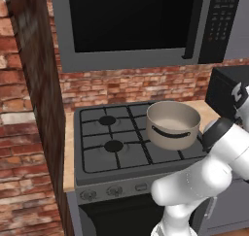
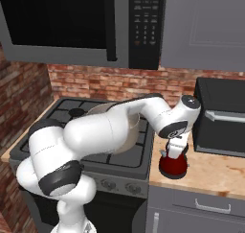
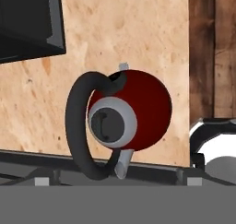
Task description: Pick the kettle from the counter and place it on a stove burner. Then turn the burner on.
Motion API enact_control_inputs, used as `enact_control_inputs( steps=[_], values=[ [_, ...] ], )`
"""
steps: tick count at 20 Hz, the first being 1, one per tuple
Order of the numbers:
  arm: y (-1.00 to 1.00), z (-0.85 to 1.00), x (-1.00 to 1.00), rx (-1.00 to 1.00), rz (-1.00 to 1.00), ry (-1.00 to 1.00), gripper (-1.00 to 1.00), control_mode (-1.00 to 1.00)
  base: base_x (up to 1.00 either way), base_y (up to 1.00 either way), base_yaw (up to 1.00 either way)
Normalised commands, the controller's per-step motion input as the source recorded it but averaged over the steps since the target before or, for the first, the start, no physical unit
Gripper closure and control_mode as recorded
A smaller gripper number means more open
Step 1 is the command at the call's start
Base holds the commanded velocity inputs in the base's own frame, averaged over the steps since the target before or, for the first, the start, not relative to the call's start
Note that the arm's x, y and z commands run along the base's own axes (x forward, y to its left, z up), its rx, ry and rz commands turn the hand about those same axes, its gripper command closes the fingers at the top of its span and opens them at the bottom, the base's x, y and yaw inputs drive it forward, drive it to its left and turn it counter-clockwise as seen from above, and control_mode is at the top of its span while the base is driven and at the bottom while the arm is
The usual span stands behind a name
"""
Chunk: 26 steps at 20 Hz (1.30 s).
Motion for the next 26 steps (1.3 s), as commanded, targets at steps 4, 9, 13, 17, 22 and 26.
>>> enact_control_inputs(
  steps=[4, 9, 13, 17, 22, 26],
  values=[
    [-0.1, -0.12, 0.23, 0.03, 0.0, 0.0, -1.0, -1.0, 0.0, 0.0, 0.0],
    [-0.13, -0.15, 0.19, 0.03, 0.0, 0.0, -1.0, -1.0, 0.0, 0.0, 0.0],
    [-0.14, -0.17, 0.17, 0.04, 0.0, 0.0, -1.0, -1.0, 0.0, 0.0, 0.0],
    [-0.14, -0.17, 0.16, 0.04, 0.0, 0.0, -1.0, -1.0, 0.0, 0.0, 0.0],
    [-0.07, -0.16, 0.2, 0.03, 0.0, 0.0, -1.0, -1.0, 0.0, 0.0, 0.0],
    [-0.02, -0.18, 0.15, 0.02, 0.0, 0.0, 1.0, -1.0, 0.0, 0.0, 0.0]
  ],
)
